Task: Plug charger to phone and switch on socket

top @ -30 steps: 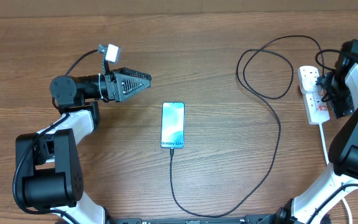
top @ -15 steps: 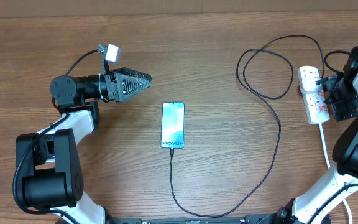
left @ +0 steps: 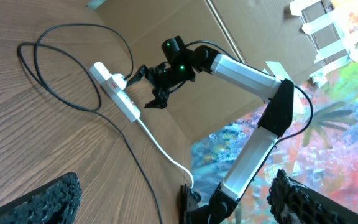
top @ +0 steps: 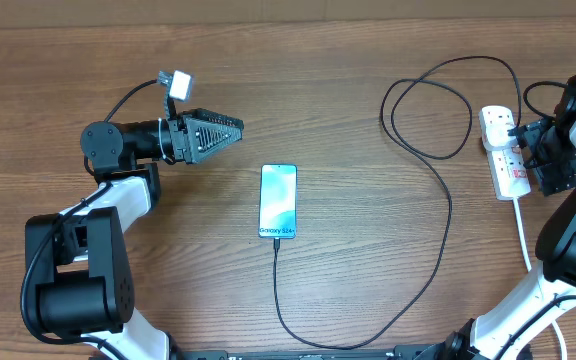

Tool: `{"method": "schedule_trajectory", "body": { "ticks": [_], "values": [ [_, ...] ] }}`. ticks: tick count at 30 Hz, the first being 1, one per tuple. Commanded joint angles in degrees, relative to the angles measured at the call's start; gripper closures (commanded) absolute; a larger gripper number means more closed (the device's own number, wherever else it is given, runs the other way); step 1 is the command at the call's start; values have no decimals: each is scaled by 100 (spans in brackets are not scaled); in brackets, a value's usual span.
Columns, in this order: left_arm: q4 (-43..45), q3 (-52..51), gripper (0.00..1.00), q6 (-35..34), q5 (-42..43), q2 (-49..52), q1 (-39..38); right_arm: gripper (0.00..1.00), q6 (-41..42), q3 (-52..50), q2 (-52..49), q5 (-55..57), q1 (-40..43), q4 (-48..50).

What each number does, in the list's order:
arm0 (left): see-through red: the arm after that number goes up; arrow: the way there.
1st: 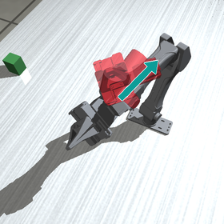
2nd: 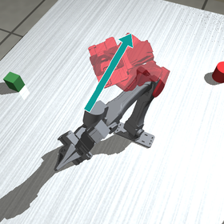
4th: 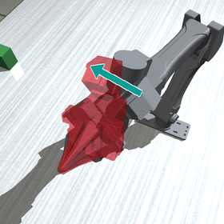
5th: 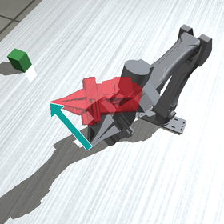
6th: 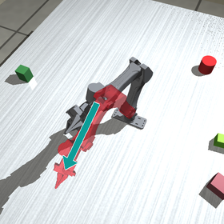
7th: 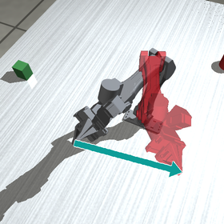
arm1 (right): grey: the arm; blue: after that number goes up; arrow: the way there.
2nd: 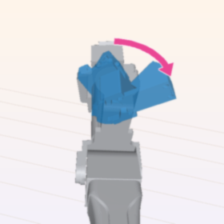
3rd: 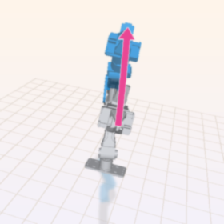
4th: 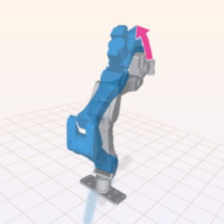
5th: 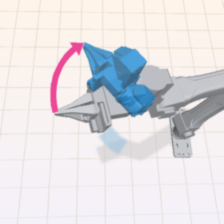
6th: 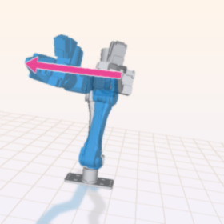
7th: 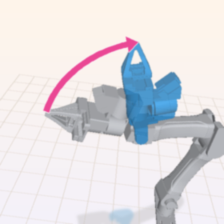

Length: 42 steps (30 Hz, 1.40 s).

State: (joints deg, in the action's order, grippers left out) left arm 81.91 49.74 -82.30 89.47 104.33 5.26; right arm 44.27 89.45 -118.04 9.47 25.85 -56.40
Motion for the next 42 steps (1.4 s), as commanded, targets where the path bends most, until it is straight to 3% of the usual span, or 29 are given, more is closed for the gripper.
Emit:
{"method": "schedule_trajectory", "body": {
  "ticks": [1,42],
  "values": [
    [35,24,0,136,103,-131,-2,0,-131,-26,-72,-142,-37,105],
    [37,24,0,136,103,-131,-2,0,55,-26,-190,619,70,127]
  ]
}}
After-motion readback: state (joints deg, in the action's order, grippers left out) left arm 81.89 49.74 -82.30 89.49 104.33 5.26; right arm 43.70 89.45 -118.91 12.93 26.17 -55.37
